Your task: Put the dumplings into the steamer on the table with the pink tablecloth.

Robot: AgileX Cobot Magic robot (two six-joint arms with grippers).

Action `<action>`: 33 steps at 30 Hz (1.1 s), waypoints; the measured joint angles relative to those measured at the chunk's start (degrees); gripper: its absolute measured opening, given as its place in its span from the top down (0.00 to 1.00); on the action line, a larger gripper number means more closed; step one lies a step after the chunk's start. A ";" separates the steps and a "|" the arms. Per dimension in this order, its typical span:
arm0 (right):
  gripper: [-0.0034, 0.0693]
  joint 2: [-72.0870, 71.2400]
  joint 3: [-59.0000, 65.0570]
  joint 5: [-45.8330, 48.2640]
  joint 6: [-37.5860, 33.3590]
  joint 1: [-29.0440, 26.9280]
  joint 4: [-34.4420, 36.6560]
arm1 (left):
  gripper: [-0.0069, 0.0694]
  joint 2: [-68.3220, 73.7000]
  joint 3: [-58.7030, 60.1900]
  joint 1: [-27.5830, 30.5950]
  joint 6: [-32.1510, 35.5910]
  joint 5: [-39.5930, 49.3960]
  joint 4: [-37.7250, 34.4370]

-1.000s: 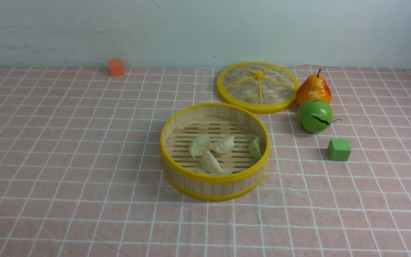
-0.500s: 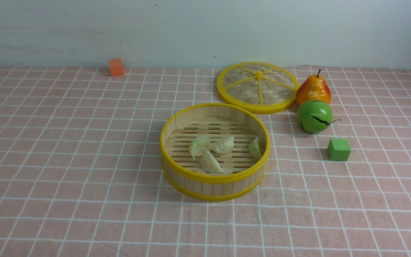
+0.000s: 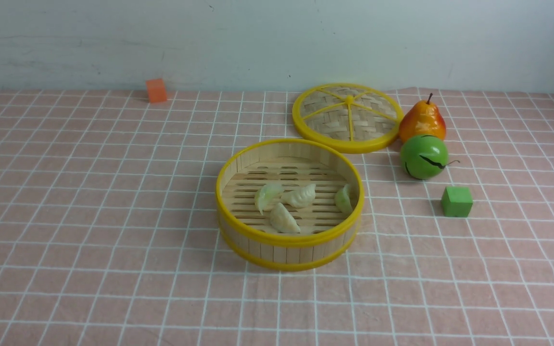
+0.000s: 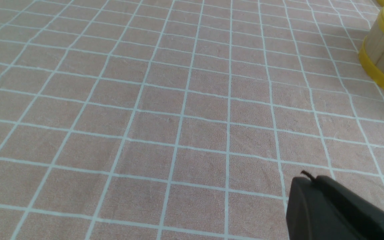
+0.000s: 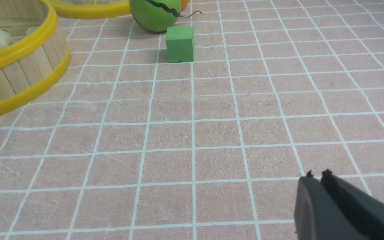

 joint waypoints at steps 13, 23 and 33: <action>0.90 0.00 0.00 0.00 0.00 0.06 0.00 | 0.93 0.00 0.00 0.00 0.03 0.05 0.07; 0.87 0.00 0.00 0.00 0.00 0.06 0.00 | 0.93 0.00 0.00 0.00 0.07 0.05 0.07; 0.85 0.00 0.00 0.00 0.00 0.06 0.00 | 0.92 0.00 0.00 0.00 0.17 0.05 0.17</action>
